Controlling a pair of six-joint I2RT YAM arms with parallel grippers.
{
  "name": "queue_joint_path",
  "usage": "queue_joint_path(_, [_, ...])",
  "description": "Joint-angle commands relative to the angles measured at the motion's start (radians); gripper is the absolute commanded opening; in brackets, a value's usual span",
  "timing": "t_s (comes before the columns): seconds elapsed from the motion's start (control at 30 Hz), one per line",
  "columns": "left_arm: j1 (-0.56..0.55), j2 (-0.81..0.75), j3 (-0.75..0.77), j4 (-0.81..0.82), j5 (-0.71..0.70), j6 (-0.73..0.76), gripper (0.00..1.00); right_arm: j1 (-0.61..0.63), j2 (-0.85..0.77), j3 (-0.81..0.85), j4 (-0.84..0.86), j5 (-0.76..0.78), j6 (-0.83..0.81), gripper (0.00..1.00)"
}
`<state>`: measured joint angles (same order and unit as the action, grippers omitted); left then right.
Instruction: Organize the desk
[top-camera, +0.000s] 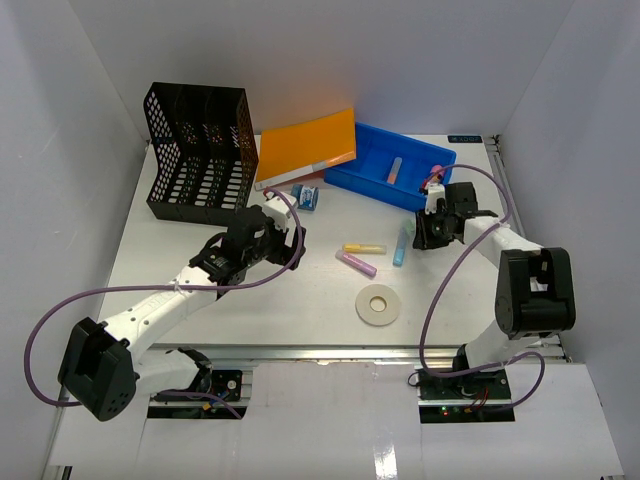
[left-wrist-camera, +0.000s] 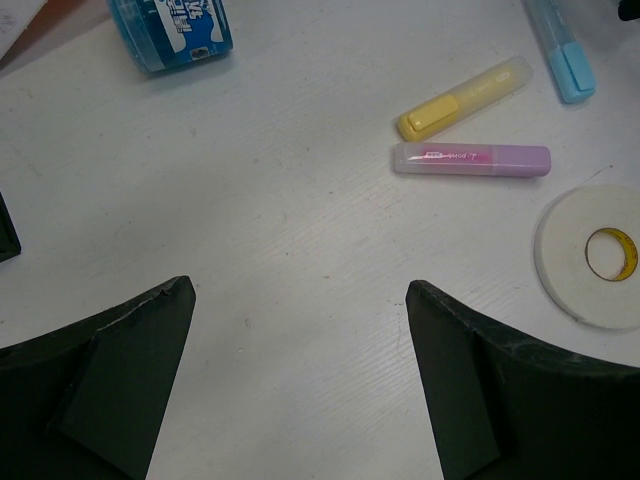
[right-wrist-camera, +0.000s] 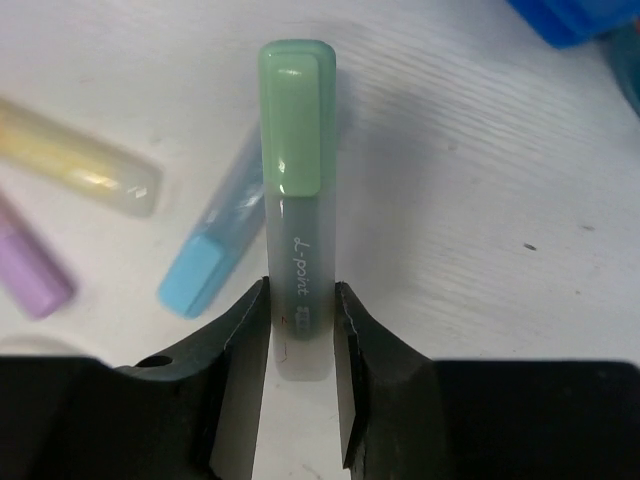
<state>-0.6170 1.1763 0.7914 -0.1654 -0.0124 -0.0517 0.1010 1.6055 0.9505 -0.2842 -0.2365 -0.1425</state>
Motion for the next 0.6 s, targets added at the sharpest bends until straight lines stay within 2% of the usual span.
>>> queue_joint_path(0.0, [0.003,-0.027,-0.008,-0.003,-0.007,0.009,0.98,0.000,-0.079,0.113,-0.178,-0.278,-0.206,0.08])
queue_joint_path(0.13, [0.003,-0.030,-0.011,-0.004,-0.006,0.008,0.98,0.000,-0.090,0.175,-0.194,-0.316,-0.222,0.08])
queue_joint_path(0.27, [0.003,-0.027,-0.012,-0.003,0.000,0.010,0.98,0.000,-0.045,0.298,-0.160,-0.314,-0.157,0.08])
queue_joint_path(0.47, [0.004,-0.026,-0.015,0.001,-0.001,0.021,0.98,0.000,0.187,0.641,-0.073,-0.140,0.089,0.08])
queue_joint_path(0.57, [0.004,-0.022,-0.014,0.001,-0.003,0.026,0.98,0.000,0.289,0.744,-0.070,-0.076,0.210,0.08])
